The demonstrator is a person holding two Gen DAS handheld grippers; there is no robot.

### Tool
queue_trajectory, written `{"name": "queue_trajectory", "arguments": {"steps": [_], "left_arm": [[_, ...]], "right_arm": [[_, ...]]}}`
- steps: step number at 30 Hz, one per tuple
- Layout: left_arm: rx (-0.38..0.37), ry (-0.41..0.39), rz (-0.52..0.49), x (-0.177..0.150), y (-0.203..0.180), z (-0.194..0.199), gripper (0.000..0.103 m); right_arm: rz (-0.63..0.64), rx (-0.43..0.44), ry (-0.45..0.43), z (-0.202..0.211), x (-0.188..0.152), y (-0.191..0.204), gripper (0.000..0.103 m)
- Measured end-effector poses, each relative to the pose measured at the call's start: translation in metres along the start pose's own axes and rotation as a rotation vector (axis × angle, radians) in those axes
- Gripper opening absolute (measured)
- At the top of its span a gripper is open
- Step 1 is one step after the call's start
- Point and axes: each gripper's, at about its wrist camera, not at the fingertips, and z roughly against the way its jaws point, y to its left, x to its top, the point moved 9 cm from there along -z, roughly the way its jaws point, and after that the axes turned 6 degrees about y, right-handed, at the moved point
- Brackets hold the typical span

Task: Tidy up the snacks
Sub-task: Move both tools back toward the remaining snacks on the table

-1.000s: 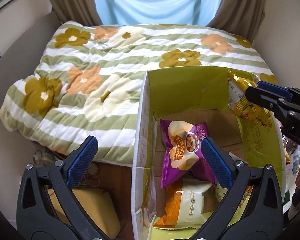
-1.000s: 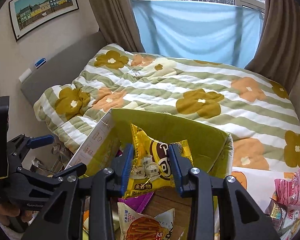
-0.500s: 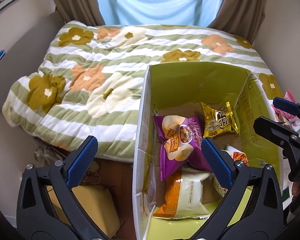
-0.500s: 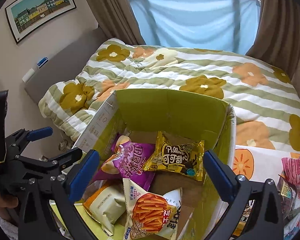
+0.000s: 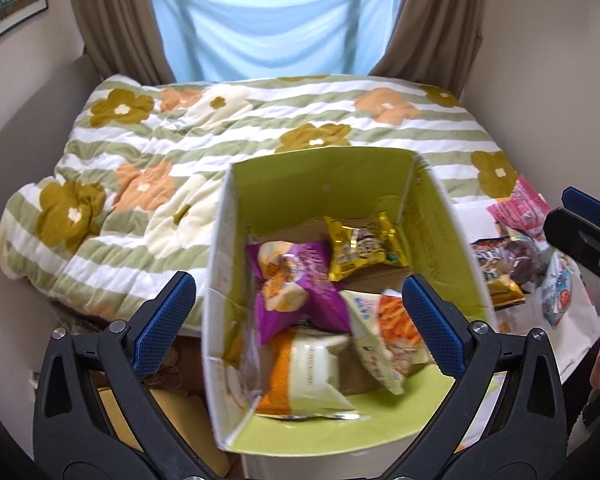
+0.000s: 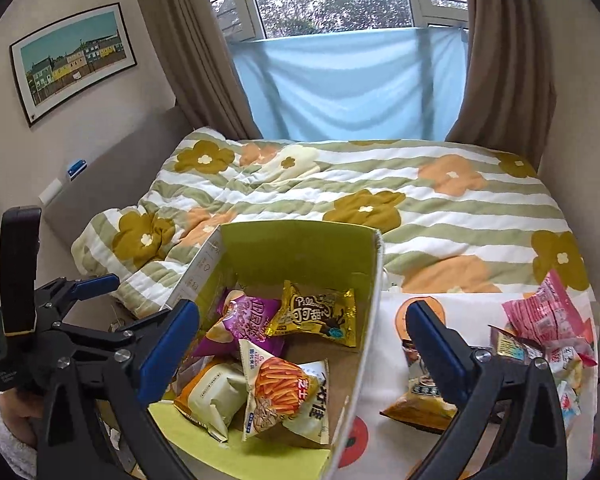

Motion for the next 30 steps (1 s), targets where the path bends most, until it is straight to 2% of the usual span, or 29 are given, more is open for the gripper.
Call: {"name": "queue_trajectory", "arguments": {"steps": [5,8,11,17,24,30], "left_arm": [[-0.014,-0.029,-0.021,-0.009,-0.056,0.02,0.102],[-0.015,-0.033,-0.012,-0.019,-0.091,0.028,0.102],[-0.045,-0.018,0.015,-0.032,-0.135,0.032,0.102],[-0.046,0.003,0.033,-0.058,-0.21,0.034,0.102],[-0.106,0.103,0.029,-0.089,-0.286,0.009,0.102],[-0.13,0.197,-0.037,-0.111,-0.325,-0.036,0.102]], "right_arm": [[-0.03,-0.095,-0.071,0.05,-0.009,-0.05,0.103],[-0.047,-0.123,-0.095,0.081,-0.021,-0.087,0.103],[-0.071,-0.129,-0.088,0.104,-0.036,-0.124,0.103],[-0.083,-0.13,-0.06,0.138,-0.074,-0.195,0.103],[-0.051,-0.129,0.009,0.147,-0.117,-0.251,0.103],[-0.006,-0.09,0.083,0.126,-0.152,-0.282,0.103]]}}
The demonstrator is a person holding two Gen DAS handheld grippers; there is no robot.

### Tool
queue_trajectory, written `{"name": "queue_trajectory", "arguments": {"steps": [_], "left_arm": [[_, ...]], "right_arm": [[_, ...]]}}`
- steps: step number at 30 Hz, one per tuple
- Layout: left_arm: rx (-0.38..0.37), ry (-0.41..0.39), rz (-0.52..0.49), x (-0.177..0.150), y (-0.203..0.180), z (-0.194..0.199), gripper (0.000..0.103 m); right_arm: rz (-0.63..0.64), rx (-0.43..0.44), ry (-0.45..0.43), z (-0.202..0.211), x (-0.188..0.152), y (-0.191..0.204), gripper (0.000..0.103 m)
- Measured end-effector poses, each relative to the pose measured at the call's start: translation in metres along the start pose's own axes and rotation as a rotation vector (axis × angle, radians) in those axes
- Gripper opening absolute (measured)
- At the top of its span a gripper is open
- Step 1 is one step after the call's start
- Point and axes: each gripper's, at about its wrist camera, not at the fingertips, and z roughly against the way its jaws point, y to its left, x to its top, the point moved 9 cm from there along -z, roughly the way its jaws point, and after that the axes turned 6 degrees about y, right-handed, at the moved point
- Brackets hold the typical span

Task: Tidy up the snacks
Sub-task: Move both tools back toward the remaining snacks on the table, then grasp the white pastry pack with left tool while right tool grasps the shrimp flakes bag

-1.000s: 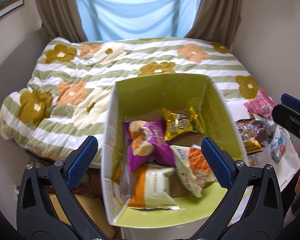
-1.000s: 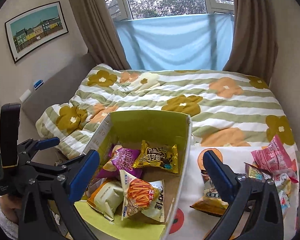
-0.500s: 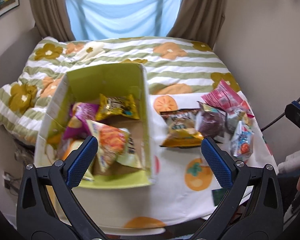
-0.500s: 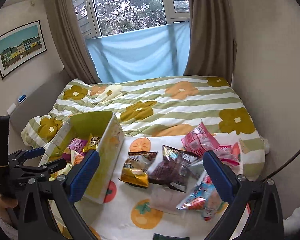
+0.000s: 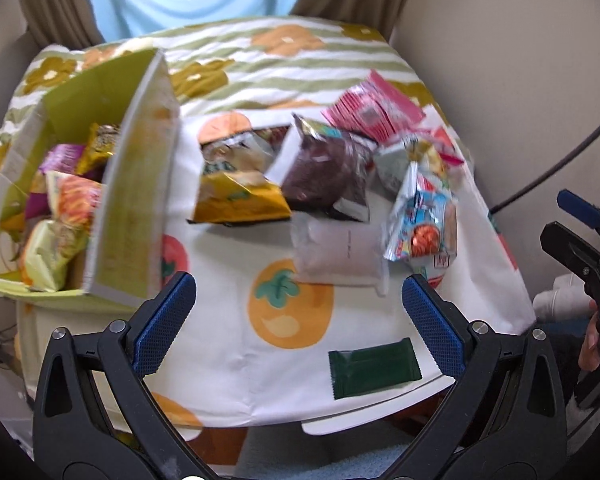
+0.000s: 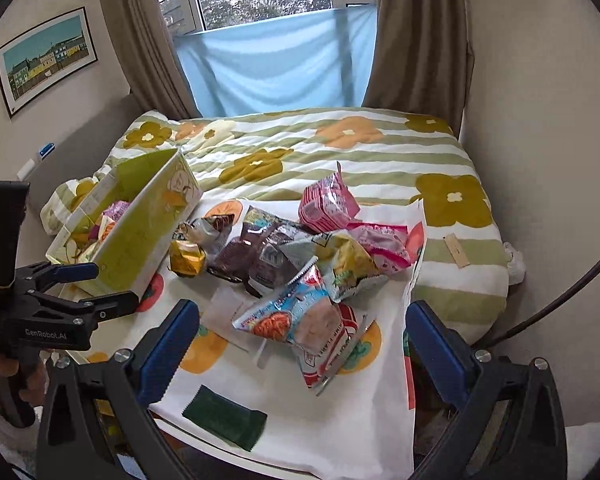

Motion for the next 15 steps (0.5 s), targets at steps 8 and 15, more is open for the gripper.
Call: {"name": "queue_trajectory", "arguments": {"steps": [8,15], "left_arm": [[-0.059,0.129,-0.06,-0.011,-0.035,-0.083,0.102],[-0.031,0.175,-0.07,-0.01,-0.045,-0.125,0.102]], "right_arm": [[0.044,0.024,0.102,-0.055,-0.022,-0.017,0.103],[0.054,0.025,0.168,-0.085,-0.037,-0.027,0.103]]}}
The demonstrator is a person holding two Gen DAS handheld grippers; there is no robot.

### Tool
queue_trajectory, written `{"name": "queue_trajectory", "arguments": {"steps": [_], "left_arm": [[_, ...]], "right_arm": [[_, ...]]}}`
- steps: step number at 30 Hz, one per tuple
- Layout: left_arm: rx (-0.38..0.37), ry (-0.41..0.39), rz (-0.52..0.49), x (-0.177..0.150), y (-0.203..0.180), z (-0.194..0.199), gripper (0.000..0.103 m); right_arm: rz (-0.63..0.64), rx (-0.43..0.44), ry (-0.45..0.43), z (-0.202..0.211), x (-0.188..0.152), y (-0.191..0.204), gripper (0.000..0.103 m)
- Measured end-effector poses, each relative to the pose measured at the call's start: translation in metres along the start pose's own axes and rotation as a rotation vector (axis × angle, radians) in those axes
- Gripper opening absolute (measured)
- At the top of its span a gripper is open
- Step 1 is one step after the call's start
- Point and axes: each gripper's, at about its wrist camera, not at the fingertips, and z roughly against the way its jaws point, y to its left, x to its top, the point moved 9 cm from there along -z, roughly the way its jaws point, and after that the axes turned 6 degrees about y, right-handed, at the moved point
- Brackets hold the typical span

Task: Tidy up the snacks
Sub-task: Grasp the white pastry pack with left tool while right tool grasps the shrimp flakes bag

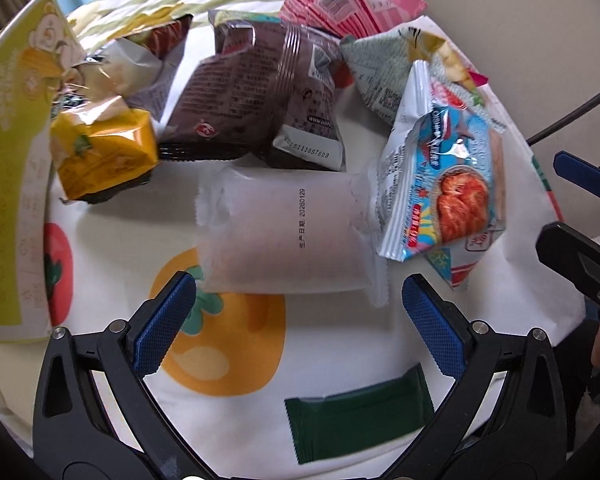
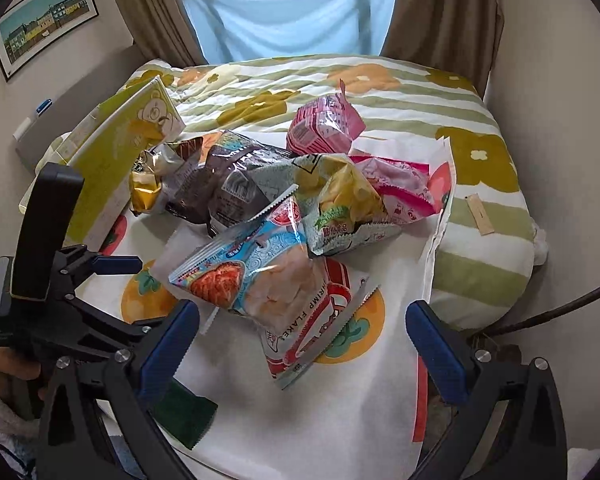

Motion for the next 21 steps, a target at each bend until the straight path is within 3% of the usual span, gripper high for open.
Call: {"name": "queue_trajectory", "arguments": {"steps": [7,17,21], "left_arm": [[0.082,0.014,-0.04,0.015,-0.002,-0.019,0.102],[0.075,0.029,-0.053,0.02,0.004,-0.033,0.102],[0.089,0.002,-0.073,0.022,0.004,-0.031,0.094]], "right_arm": [[0.025,-0.002,0.037,-0.015,-0.005,-0.003,0.103],[0.11,0.012,0.052,-0.034,0.004,0.003,0.103],[0.142,0.039,0.055,-0.039,0.006,0.007,0.103]]}}
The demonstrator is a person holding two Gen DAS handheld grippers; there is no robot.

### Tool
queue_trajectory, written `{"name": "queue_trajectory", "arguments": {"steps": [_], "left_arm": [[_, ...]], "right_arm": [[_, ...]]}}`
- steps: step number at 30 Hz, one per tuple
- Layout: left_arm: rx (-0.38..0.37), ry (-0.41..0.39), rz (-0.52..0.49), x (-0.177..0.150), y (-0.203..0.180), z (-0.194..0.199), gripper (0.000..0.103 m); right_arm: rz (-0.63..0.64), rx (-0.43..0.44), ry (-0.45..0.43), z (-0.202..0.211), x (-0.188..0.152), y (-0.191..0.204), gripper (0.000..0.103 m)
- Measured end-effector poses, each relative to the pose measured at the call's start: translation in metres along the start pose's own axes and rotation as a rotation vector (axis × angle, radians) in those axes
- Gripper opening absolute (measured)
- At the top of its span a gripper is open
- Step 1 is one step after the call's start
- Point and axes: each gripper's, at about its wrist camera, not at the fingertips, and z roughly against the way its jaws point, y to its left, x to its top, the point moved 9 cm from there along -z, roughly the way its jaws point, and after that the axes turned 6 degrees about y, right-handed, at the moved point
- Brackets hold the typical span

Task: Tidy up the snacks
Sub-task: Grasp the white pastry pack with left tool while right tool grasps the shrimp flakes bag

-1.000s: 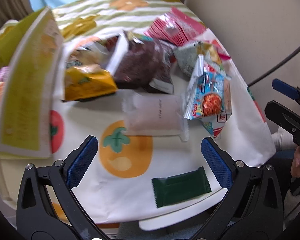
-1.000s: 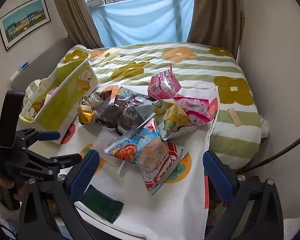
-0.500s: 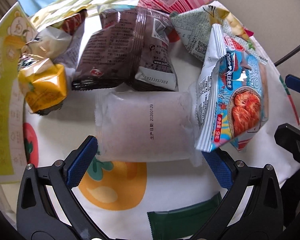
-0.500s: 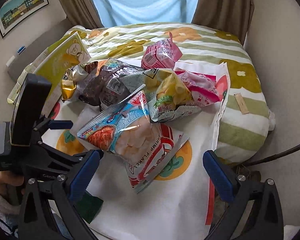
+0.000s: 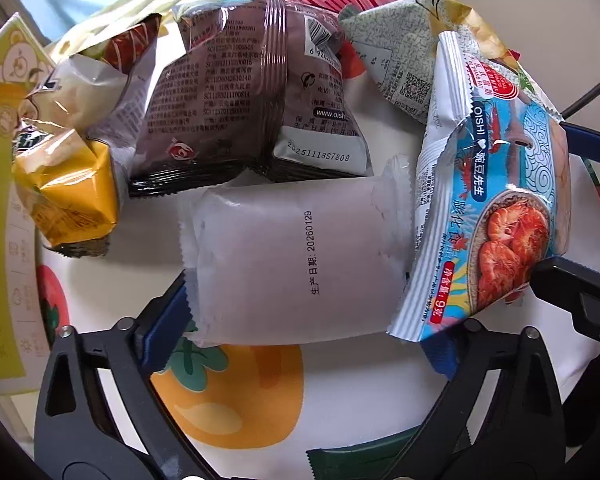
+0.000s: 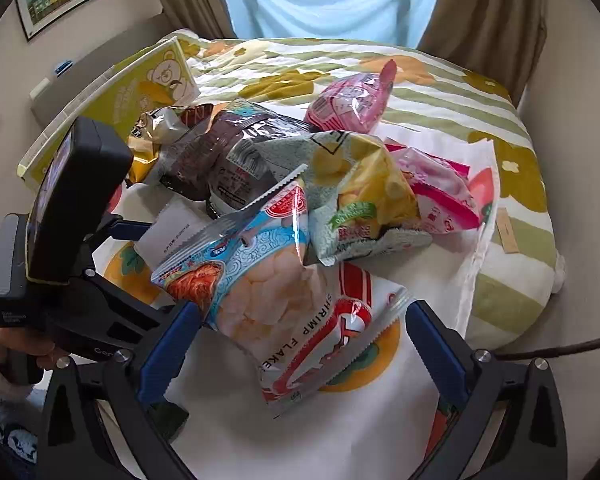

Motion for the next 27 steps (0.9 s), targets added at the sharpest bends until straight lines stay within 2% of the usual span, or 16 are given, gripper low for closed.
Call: {"name": "queue_trajectory", "arguments": {"steps": [4,10,19,21,23,25,27], "left_arm": [[-0.009,-0.021,-0.008,-0.001,-0.002,0.008,0.079],[0.008,-0.025,-0.033,-0.008,-0.004,0.015,0.075],[0.008,-0.005,0.004,-0.025,0.014,0.021,0.075],[0.009,-0.004,0.012,-0.029,0.018,0.021,0.074],[0.006,-0.002,0.022,-0.031,0.02,0.022,0.074],[0.002,-0.001,0.032,-0.036,0.024,0.025,0.074],[0.002,-0.003,0.038,-0.038,0.024,0.026,0.074]], "right_arm": [[0.037,0.015,0.009,-0.004,0.001,0.006,0.103],[0.076,0.035,0.022,-0.01,0.001,0.013,0.103],[0.158,0.013,0.049,-0.024,-0.001,0.028,0.102],[0.172,0.001,0.048,-0.027,-0.001,0.032,0.093],[0.187,-0.025,0.063,-0.031,-0.001,0.034,0.073],[0.203,-0.046,0.076,-0.035,-0.003,0.036,0.061],[0.208,-0.056,0.066,-0.034,-0.004,0.039,0.06]]}}
